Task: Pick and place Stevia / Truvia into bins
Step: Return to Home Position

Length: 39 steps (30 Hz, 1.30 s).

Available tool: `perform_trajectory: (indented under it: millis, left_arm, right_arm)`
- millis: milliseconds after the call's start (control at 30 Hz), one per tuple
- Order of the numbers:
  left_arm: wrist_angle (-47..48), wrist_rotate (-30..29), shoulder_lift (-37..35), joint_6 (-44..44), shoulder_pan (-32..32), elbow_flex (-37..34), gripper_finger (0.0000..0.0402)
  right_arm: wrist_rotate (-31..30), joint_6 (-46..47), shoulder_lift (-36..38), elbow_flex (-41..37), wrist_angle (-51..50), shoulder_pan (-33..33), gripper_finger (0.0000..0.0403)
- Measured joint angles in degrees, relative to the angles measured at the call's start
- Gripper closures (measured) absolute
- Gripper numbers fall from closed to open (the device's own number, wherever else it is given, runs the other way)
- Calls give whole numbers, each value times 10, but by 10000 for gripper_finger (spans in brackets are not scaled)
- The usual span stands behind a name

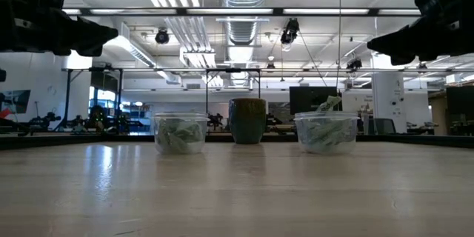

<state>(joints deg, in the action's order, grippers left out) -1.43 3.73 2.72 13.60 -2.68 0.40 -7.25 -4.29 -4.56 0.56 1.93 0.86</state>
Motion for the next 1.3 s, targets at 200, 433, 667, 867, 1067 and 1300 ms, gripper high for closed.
perform_trajectory:
  millis: [200,433,667,867,1067,1300]
  left_arm:
    - [0,0,10,-28,0,0,320]
    - [-2,1,39,-28,0,-1,320]
    - [-6,2,61,-28,0,-1,320]
    - [-10,2,74,-28,0,-1,320]
    - [-10,2,84,-27,0,-1,320]
    - [-11,2,90,-27,0,-1,320]
  right_arm:
    - [-3,4,0,0,0,0,335]
    - [-3,3,0,0,0,0,335]
    - [-3,3,0,0,0,0,335]
    - [-3,3,0,0,0,0,335]
    - [-3,3,0,0,0,0,335]
    - [-3,2,0,0,0,0,335]
